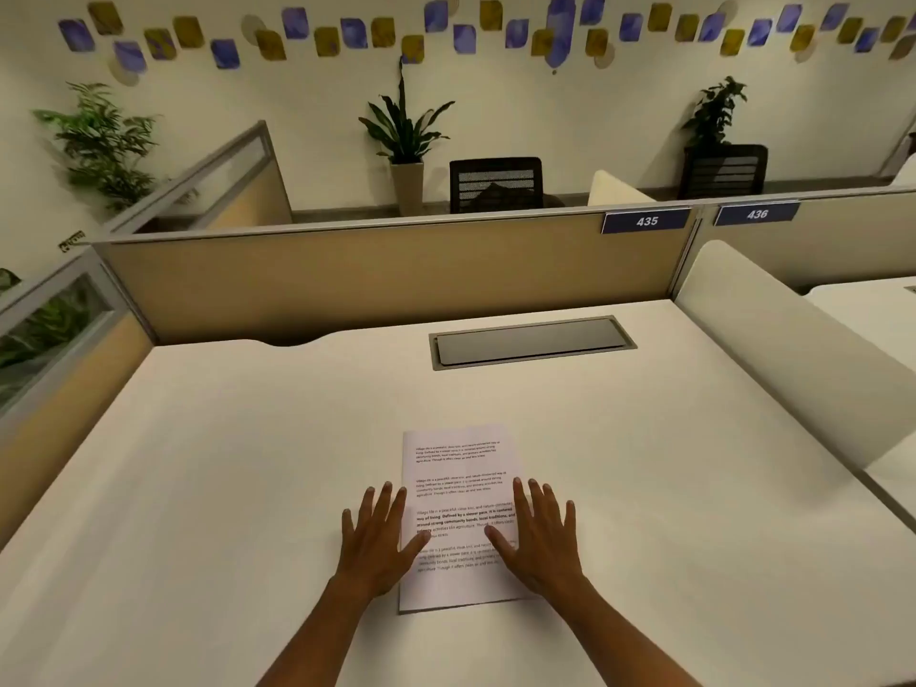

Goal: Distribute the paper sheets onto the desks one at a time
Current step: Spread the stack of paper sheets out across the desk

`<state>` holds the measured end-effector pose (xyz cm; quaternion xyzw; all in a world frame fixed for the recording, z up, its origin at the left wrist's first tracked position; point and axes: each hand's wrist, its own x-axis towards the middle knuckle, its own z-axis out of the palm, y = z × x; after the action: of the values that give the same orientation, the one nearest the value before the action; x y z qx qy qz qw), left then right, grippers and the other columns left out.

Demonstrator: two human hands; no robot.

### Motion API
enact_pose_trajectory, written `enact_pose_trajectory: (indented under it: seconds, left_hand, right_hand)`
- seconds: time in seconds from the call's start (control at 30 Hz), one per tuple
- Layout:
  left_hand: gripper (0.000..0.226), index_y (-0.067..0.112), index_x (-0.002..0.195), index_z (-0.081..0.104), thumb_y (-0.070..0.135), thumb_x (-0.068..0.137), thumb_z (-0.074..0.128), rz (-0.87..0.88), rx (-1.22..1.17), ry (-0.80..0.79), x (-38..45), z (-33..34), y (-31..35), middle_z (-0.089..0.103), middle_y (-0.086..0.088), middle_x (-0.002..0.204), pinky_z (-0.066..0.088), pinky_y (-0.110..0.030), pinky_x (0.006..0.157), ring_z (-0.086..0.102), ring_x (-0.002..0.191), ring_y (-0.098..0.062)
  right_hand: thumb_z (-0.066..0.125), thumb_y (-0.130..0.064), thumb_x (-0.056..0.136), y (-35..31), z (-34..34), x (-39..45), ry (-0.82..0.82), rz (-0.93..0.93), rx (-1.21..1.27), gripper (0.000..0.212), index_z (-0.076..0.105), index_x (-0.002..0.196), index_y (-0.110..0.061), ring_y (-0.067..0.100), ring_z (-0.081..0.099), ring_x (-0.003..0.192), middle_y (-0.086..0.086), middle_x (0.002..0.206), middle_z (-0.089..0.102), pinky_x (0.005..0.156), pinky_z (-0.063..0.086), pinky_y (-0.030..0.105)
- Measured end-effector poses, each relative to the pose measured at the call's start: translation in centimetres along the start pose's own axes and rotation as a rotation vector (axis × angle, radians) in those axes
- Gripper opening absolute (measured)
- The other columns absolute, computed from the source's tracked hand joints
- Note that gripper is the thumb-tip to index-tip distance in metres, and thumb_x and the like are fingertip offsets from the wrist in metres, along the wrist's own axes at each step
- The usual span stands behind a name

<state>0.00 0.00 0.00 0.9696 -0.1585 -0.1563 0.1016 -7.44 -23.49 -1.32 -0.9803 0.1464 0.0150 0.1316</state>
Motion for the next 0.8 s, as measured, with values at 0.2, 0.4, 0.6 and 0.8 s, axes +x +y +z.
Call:
enact_pose_trajectory:
  seconds: [0.2, 0.4, 0.6, 0.8]
  left_hand:
    - [0.133, 0.022, 0.154, -0.005, 0.09, 0.042, -0.026, 0.003, -0.042, -0.018, -0.8, 1.5, -0.1, -0.01, -0.004, 0.163, -0.008, -0.051, 0.118, -0.013, 0.15, -0.022]
    - [0.141, 0.016, 0.154, -0.001, 0.091, 0.037, -0.028, -0.003, -0.062, -0.054, -1.3, 2.2, -0.1, -0.009, -0.002, 0.163, -0.005, -0.046, 0.12, -0.011, 0.15, -0.019]
    - [0.11, 0.015, 0.154, -0.002, 0.081, 0.066, 0.004, 0.017, -0.047, -0.092, -1.3, 2.1, -0.3, -0.012, -0.002, 0.163, -0.006, -0.048, 0.119, -0.012, 0.15, -0.02]
    - [0.087, 0.014, 0.154, -0.001, 0.062, 0.089, 0.031, 0.043, -0.024, -0.099, -1.2, 2.2, -0.5, -0.013, -0.004, 0.163, -0.004, -0.049, 0.119, -0.013, 0.15, -0.023]
  right_hand:
    - [-0.026, -0.088, 0.048, -0.2, 0.0, -0.7, -0.067, 0.115, 0.117, 0.128, 0.002, 0.155, -0.023, 0.026, 0.017, 0.148, 0.007, 0.161, 0.019, 0.12, 0.012, 0.048]
    - [-0.022, -0.091, 0.049, -0.6, -0.1, -0.2, -0.045, 0.13, 0.203, 0.134, 0.017, 0.153, -0.015, 0.026, 0.036, 0.136, 0.006, 0.151, 0.039, 0.113, 0.031, 0.038]
    - [0.027, -0.079, 0.081, -1.6, -1.3, 0.1, -0.106, 0.177, 0.371, 0.099, 0.017, 0.153, -0.011, 0.03, 0.037, 0.134, 0.009, 0.148, 0.042, 0.109, 0.034, 0.039]
    - [0.048, -0.06, 0.09, -1.7, -1.8, 1.5, -0.142, 0.246, 0.611, 0.086, 0.014, 0.154, -0.013, 0.032, 0.04, 0.137, 0.015, 0.15, 0.04, 0.112, 0.035, 0.044]
